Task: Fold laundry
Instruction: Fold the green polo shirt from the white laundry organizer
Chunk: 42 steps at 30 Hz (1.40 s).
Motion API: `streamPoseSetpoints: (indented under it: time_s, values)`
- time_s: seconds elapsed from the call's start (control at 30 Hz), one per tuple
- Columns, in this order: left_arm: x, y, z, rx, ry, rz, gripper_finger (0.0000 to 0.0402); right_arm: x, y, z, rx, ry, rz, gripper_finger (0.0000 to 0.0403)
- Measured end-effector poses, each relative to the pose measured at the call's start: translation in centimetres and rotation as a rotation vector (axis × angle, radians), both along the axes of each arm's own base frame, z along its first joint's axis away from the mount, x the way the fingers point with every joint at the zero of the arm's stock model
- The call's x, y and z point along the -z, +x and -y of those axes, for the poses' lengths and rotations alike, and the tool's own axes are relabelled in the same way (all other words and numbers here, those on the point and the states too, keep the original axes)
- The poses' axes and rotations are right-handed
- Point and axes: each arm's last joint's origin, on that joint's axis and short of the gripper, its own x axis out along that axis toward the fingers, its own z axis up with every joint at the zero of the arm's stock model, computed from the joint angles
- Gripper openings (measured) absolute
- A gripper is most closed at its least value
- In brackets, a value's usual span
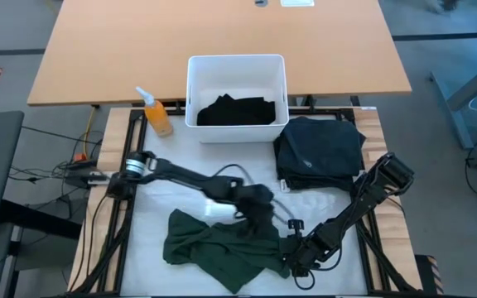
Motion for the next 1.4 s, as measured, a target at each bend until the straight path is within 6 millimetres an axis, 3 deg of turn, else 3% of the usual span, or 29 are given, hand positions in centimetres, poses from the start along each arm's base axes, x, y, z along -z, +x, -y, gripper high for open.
streamPoseSetpoints:
  time_s: [0.17, 0.43, 0.53, 0.63, 0.7, 0.8, 1.07, 1.23, 1.4]
  values:
    - [1.4, 2.6, -0.9, 0.046, -0.003, -0.201, 0.0192, 0.0, 0.0, 0.0, -0.007, -0.006, 0.001, 0.01]
    - [4.7, 4.6, 0.1, 0.099, -0.03, -0.291, 0.0167, 0.0, -0.1, 0.0, -0.062, -0.075, 0.026, 0.0101]
    - [4.4, 4.5, 0.0, 0.093, -0.017, -0.314, 0.0128, 0.1, -0.3, 0.1, -0.065, -0.09, 0.01, 0.0101]
    - [3.4, 4.3, -0.2, 0.06, 0.056, -0.322, 0.0053, 0.1, -0.5, 0.2, -0.07, -0.096, -0.016, 0.0101]
    - [1.7, 4.1, -0.3, 0.039, 0.115, -0.308, 0.0015, 0.1, -0.6, 0.2, -0.067, -0.085, -0.046, 0.0101]
    - [-1.8, 3.1, -0.6, 0.029, 0.182, -0.288, 0.0005, -0.3, -1.0, 0.5, -0.033, -0.094, -0.126, 0.0101]
    - [-10.8, -3.3, 0.1, -0.052, 0.435, -0.361, 0.0001, -3.7, -2.0, -0.5, 0.023, -0.196, -0.246, 0.0101]
    - [-17.1, -8.7, 1.1, -0.147, 0.464, -0.329, 0.0, -6.5, -2.1, -2.0, 0.014, -0.264, -0.13, 0.0101]
    - [-23.0, -14.5, 2.6, -0.253, 0.389, -0.195, 0.0, -9.0, -2.4, -4.1, -0.022, -0.364, 0.127, 0.0101]
